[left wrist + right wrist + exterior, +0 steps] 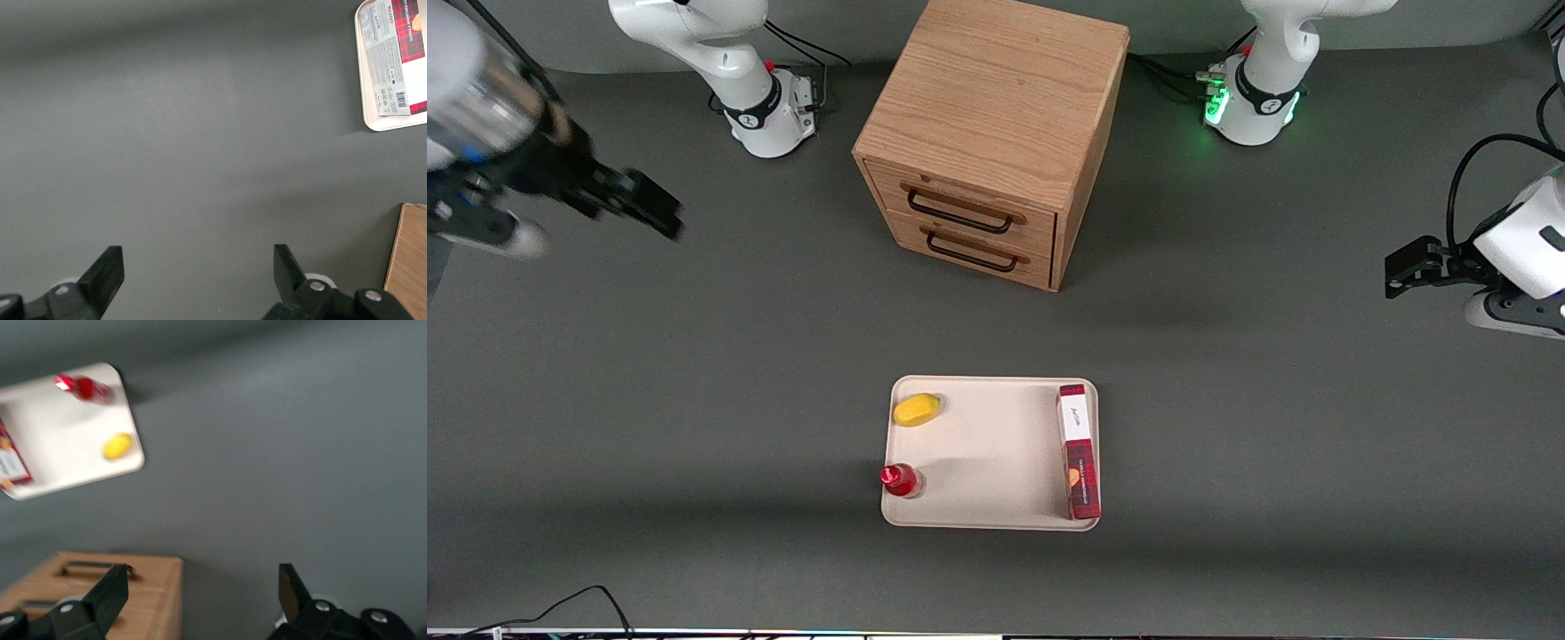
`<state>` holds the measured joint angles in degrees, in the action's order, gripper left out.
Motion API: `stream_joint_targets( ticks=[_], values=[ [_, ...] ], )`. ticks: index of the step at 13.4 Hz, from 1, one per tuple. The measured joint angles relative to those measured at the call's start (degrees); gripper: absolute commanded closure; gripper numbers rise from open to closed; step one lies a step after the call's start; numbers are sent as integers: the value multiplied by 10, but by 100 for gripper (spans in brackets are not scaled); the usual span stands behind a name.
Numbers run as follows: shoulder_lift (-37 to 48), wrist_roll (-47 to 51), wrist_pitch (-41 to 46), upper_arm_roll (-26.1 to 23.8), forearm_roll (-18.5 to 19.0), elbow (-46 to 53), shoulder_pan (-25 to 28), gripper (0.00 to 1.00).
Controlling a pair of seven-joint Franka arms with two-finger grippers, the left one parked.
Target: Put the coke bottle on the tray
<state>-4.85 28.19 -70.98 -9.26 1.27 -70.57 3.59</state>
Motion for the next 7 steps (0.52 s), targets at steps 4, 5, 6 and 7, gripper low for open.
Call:
stream_joint_targets(
  ticks=[4, 5, 6, 7],
  values=[
    [126, -119, -117, 111, -18, -269, -13, 0],
    [138, -120, -134, 112, -18, -305, -13, 0],
    [144, -120, -144, 109, -18, -325, -11, 0],
    [146, -120, -147, 107, -18, -330, -9, 0]
  ],
)
